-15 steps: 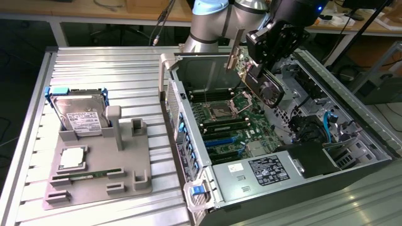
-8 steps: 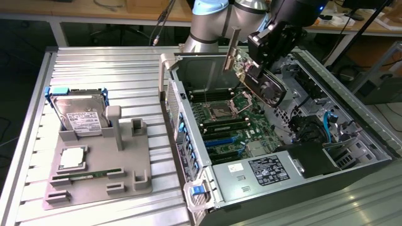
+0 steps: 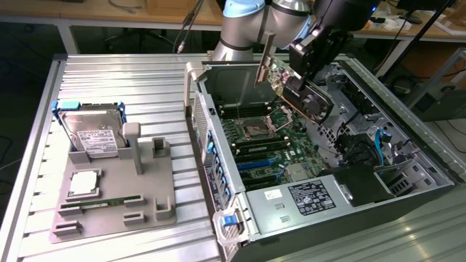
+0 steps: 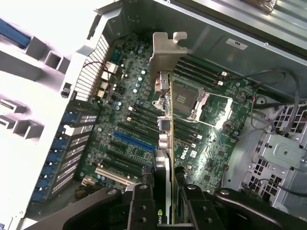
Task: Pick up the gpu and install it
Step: 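Insert the gpu into the slot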
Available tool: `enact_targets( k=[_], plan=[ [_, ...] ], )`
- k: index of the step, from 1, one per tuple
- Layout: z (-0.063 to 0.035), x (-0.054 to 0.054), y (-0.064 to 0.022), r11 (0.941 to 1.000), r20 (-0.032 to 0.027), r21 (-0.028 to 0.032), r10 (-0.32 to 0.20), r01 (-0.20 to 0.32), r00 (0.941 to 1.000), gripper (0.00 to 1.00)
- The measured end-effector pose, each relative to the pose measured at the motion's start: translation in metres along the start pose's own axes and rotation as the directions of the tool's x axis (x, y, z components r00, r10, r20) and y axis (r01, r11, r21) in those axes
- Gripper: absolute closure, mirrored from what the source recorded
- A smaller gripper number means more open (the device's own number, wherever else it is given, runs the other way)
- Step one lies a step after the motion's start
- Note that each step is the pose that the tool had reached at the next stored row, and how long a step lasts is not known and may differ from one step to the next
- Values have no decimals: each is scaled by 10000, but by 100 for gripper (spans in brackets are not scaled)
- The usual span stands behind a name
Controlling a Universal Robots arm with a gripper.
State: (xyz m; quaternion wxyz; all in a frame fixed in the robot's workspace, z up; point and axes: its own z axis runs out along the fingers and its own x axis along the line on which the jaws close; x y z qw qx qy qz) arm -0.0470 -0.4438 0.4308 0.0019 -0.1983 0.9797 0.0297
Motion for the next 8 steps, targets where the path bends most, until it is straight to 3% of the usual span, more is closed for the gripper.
enact_targets(
  k=[8],
  plan=[
    [0, 0, 0, 9994, -21, -6, -359, 359, 9994, 73]
  ],
)
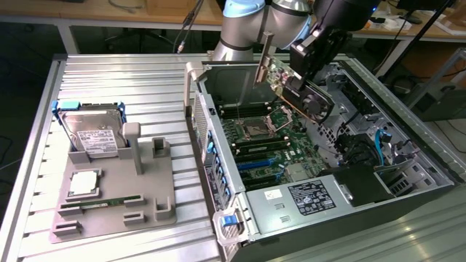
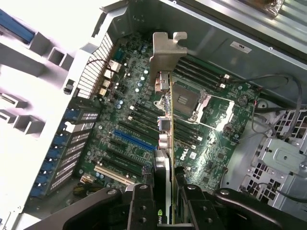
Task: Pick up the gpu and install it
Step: 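Insert the gpu into the slot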
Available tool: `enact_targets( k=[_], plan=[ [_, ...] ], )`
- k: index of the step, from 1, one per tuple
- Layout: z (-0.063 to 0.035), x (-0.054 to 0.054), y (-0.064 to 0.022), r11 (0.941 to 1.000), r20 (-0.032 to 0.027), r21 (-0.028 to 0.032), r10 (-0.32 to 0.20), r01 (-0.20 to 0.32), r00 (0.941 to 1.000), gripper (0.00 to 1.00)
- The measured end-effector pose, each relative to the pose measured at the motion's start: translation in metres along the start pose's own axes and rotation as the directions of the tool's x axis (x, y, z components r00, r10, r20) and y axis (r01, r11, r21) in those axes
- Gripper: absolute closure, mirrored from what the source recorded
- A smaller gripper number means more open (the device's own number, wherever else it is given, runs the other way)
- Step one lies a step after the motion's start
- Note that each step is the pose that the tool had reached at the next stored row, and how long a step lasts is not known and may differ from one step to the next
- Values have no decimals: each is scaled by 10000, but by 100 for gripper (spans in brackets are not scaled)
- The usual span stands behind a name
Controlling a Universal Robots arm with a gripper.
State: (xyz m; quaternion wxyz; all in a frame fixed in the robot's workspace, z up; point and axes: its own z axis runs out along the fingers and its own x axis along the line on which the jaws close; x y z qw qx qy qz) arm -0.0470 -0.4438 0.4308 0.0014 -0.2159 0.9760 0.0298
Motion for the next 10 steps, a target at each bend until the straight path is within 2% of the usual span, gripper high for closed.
enact_targets(
  k=[10],
  plan=[
    [0, 0, 0, 9991, -25, -7, -431, 431, 9991, 73]
  ],
)
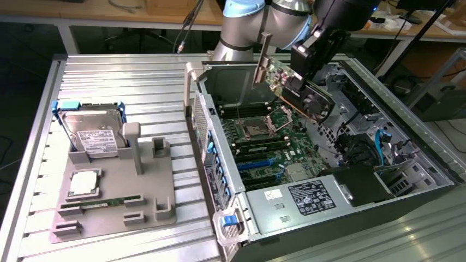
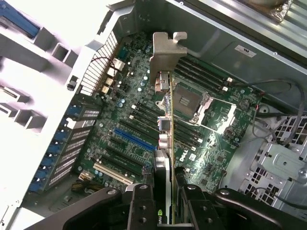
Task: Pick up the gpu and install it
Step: 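Insert the gpu into the slot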
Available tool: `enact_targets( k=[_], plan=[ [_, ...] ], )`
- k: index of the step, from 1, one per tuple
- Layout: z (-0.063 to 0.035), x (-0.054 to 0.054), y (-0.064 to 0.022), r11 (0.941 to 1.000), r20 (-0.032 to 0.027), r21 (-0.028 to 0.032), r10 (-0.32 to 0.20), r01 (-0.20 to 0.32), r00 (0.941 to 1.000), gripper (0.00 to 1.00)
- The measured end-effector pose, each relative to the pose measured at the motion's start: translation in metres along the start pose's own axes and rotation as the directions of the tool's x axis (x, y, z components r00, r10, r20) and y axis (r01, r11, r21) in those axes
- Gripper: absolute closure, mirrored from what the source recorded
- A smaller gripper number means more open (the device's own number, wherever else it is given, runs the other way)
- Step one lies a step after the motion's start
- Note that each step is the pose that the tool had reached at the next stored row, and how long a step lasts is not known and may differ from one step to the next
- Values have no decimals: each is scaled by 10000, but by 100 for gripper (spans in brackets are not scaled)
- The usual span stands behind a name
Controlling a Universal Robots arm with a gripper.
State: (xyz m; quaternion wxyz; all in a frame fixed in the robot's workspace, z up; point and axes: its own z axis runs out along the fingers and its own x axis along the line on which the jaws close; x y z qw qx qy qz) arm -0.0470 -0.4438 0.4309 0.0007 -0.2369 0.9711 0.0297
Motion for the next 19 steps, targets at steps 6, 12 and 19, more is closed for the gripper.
enact_targets(
  k=[6, 12, 19],
  plan=[
    [0, 0, 0, 9997, -15, -5, -263, 263, 9997, 73],
    [0, 0, 0, 9987, -29, -9, -514, 514, 9987, 73],
    [0, 0, 0, 9966, -46, -15, -820, 820, 9966, 73]
  ],
)
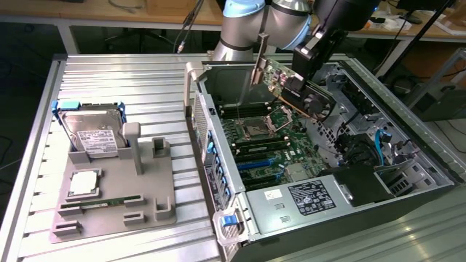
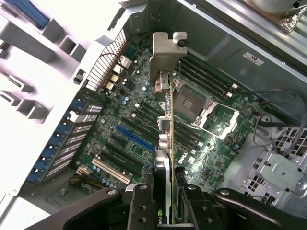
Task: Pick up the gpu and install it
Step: 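Insert the gpu into the slot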
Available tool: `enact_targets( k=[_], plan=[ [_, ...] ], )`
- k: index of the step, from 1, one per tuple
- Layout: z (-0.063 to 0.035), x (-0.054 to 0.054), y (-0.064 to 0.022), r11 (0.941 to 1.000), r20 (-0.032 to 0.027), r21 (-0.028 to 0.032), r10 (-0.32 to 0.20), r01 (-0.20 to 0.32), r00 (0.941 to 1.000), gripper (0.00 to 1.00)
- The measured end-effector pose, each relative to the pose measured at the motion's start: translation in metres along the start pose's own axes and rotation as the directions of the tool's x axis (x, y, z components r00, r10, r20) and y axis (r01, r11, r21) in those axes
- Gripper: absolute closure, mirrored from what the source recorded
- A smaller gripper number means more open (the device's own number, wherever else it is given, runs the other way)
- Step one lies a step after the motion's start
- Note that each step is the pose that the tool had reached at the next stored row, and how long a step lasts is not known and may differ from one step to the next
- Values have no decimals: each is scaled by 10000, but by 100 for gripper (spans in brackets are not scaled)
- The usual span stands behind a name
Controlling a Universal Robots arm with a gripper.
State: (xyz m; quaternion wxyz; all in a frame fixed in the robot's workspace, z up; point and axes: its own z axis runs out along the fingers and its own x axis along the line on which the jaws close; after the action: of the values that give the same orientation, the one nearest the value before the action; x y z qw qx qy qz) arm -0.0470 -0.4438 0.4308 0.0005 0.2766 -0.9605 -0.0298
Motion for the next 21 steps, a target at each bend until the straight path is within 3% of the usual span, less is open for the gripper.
enact_targets(
  k=[14, 21],
  plan=[
    [0, 0, 0, 9976, -40, -12, -697, 697, 9976, 73],
    [0, 0, 0, 9973, -43, -13, -738, 738, 9973, 73]
  ],
)
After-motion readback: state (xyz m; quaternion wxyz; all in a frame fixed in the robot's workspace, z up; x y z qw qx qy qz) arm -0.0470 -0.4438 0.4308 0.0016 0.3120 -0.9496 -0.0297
